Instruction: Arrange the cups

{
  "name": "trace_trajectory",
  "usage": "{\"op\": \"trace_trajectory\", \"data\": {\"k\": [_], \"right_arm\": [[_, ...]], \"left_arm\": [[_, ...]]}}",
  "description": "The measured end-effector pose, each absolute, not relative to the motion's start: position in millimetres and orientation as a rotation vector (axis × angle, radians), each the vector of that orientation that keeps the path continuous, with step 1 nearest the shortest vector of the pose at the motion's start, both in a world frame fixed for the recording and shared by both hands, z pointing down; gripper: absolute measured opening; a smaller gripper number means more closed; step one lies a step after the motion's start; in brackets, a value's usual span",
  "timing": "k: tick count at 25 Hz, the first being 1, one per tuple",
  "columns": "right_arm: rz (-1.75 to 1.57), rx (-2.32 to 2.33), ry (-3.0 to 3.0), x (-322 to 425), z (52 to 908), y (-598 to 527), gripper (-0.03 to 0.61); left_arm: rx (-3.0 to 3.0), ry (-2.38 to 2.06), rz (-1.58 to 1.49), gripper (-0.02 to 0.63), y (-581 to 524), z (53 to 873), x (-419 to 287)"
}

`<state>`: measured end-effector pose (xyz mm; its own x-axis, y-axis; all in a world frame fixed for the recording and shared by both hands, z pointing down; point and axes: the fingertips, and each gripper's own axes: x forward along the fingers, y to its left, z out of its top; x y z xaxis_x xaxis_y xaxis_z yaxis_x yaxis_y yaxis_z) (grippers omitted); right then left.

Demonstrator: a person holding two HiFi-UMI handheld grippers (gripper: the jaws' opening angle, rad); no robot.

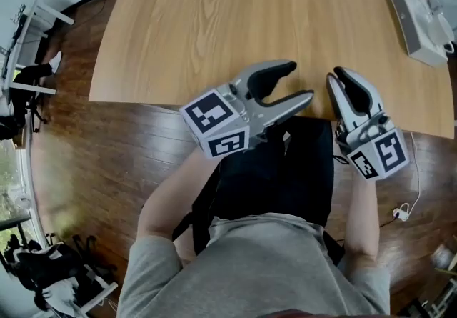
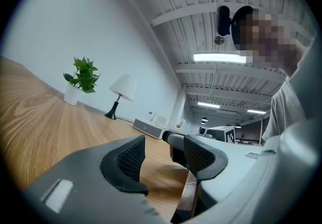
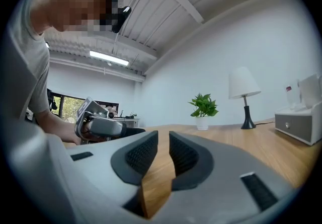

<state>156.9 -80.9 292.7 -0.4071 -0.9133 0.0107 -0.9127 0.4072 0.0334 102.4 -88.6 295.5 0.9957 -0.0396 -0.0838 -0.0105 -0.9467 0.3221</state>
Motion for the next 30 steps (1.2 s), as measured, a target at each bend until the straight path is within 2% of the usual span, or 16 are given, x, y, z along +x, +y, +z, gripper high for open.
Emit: {"op": "trace_trajectory", "data": {"k": [20,30], "right_arm": [[0.001,1.726,-2.627,170.4,302.7,-73.6,0.063],[0.019,1.727,-2.625,169.9,304.1,-72.4,0.063]], "left_arm": [[2.82,-0.04,-0.087,0.236,-84.9,304.6,108.6],[2.688,-0.053,-0.179,0.235,-99.3,299.2,100.8]]}}
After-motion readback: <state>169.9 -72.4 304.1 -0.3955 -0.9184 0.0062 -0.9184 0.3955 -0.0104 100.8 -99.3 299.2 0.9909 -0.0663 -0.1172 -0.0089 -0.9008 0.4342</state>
